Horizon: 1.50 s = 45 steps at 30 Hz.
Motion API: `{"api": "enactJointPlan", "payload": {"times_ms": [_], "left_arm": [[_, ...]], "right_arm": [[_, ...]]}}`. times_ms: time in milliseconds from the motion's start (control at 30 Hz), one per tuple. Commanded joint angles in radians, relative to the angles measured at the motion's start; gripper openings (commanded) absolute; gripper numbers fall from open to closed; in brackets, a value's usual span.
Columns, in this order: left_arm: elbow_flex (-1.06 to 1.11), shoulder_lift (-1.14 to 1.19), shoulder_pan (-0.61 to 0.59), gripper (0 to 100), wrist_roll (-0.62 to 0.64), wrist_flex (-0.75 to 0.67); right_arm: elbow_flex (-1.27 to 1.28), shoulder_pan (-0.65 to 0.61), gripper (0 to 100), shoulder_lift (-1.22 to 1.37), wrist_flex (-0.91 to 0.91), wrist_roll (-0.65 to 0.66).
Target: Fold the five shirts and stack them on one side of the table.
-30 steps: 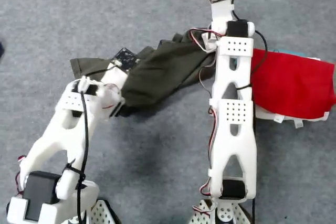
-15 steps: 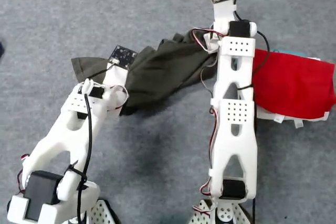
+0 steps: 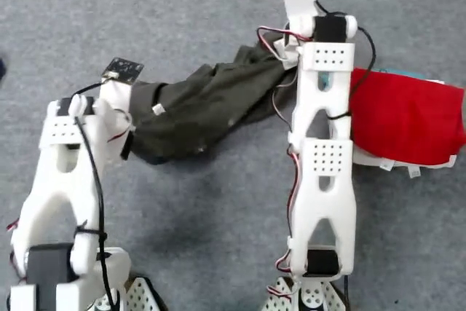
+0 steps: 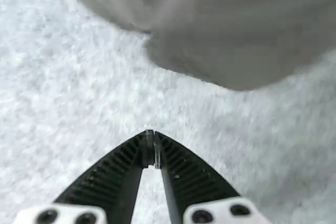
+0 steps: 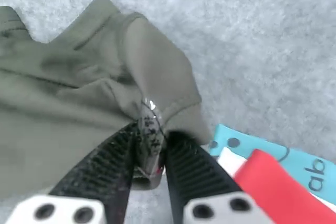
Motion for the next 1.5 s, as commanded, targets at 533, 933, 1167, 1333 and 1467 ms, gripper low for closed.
{"api": "enactJointPlan", "payload": {"times_ms": [533,933,1167,1333,1467], "left_arm": [[0.291,-0.629,-0.16,4,-0.087,0.167],[0.499,-0.628,-0.404,4,-0.308,-0.141],[0.535,-0.628,-0.061,4,-0.305,-0.143],[0.549,-0.626,0.145,5,-0.305,-0.244],[0.607,-0.624,0.174,18,-0.31,-0.384]], "right_arm": [[1.185,-0.183,1.5,-1.063,0.005,0.249],[1.426,0.181,1.5,-1.293,0.005,0.37],[1.434,0.21,1.5,-1.262,-0.011,0.384],[1.434,0.169,1.5,-1.199,-0.034,0.382],[1.432,0.153,1.5,-1.167,-0.074,0.384]]}}
